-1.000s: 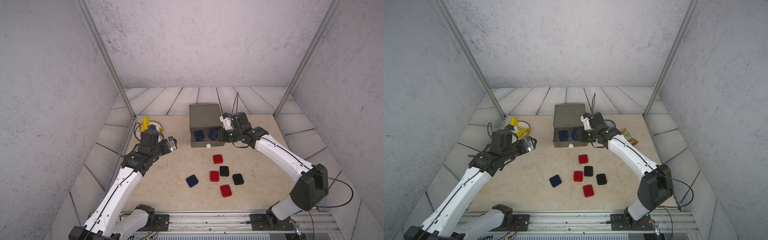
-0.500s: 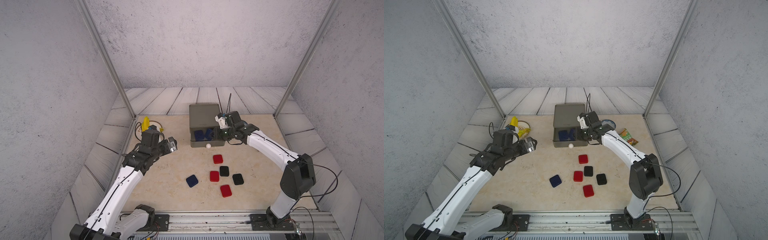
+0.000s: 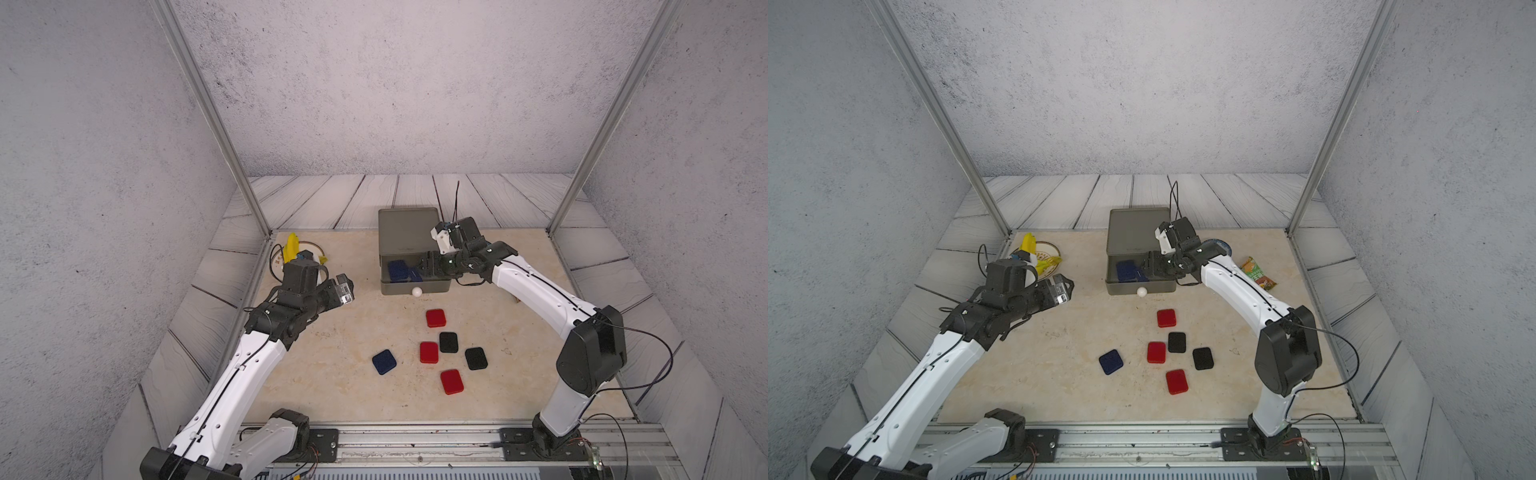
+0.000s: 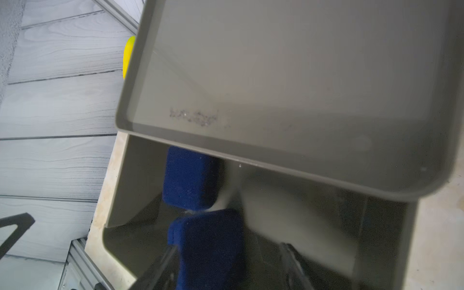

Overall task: Place the brooch boxes into the drawer by color
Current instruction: Place the brooch box in the drawer, then adjust the brooch box in the drawer.

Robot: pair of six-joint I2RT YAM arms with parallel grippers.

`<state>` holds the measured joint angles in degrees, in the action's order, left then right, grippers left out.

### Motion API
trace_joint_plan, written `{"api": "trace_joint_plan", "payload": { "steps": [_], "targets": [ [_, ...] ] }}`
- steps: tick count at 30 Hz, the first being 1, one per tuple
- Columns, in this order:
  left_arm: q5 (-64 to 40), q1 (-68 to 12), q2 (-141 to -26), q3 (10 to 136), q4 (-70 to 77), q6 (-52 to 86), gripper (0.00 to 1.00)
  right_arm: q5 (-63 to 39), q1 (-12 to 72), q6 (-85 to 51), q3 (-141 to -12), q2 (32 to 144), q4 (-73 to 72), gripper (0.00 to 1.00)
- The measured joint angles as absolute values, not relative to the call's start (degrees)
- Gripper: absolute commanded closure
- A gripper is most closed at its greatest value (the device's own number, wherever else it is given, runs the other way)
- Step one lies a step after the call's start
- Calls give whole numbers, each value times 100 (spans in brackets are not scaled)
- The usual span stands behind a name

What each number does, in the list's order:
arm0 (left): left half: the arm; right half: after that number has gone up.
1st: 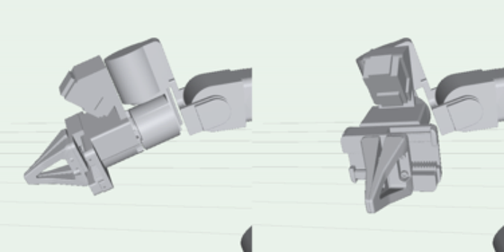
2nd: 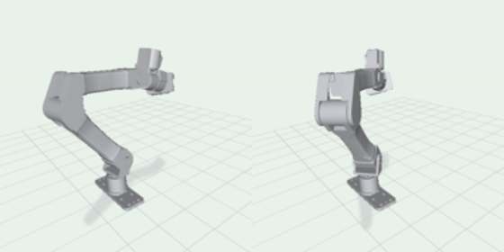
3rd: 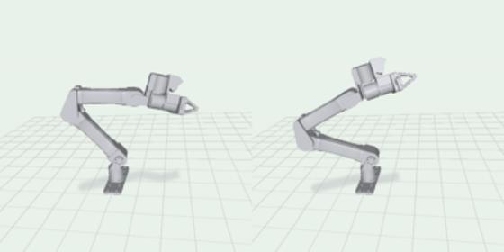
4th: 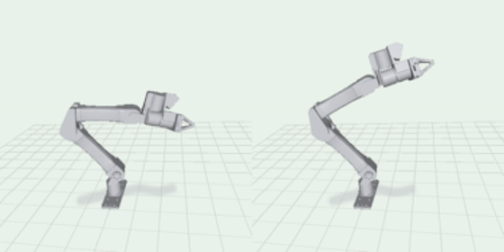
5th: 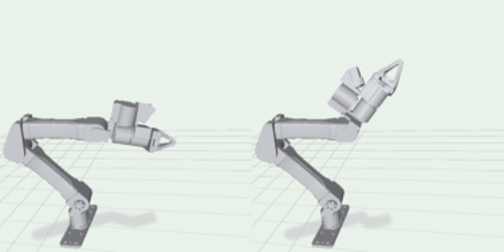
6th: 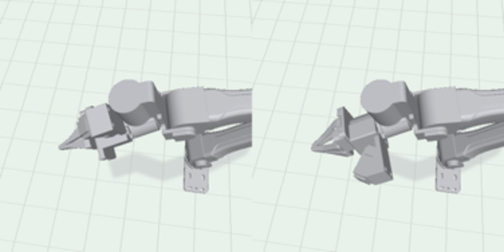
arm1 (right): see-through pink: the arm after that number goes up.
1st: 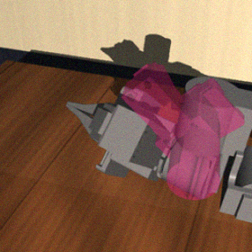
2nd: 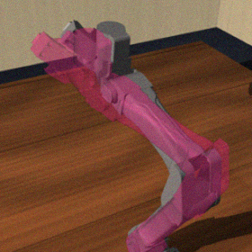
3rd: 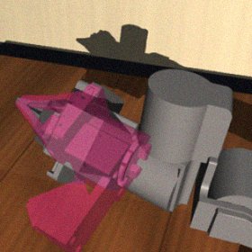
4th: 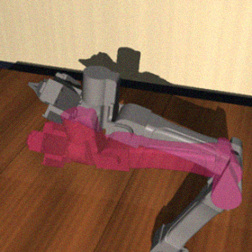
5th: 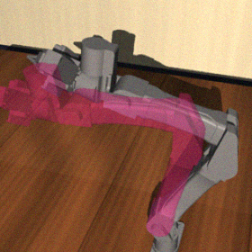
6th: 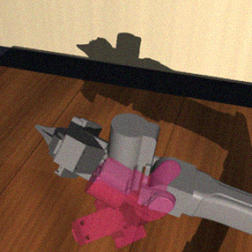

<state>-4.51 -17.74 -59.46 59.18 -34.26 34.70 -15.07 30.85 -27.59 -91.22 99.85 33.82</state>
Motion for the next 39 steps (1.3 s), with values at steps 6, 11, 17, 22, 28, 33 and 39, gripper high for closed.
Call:
{"api": "trace_joint_plan", "payload": {
  "steps": [6, 11, 17, 22, 28, 33, 39],
  "targets": [
    [-471, -1772, -5946, 5918, -3433, 3470, 2, -1133, 3092, -2497, -9264, 9953, 3691, 30],
    [-478, -1772, -5964, 5918, -3435, 3470, 2, -891, 3089, -2311, -9314, 9806, 3942, 50],
    [-521, -1763, -6007, 5918, -3433, 3470, 2, -819, 3153, -1962, -9319, 9485, 4147, 86],
    [-545, -1763, -6023, 5918, -3435, 3472, 2, -906, 3363, -1774, -9330, 9301, 4171, 100],
    [-556, -1763, -6023, 5918, -3450, 3470, 2, -1153, 3607, -1730, -9341, 9299, 4075, 100],
    [-554, -1763, -6020, 5918, -3459, 3468, 2, -1339, 3844, -1730, -9631, 9430, 4003, 100],
    [-552, -1763, -6020, 5918, -3481, 3463, 2, -1396, 4066, -1726, -9813, 9631, 3959, 100]
  ]
}}
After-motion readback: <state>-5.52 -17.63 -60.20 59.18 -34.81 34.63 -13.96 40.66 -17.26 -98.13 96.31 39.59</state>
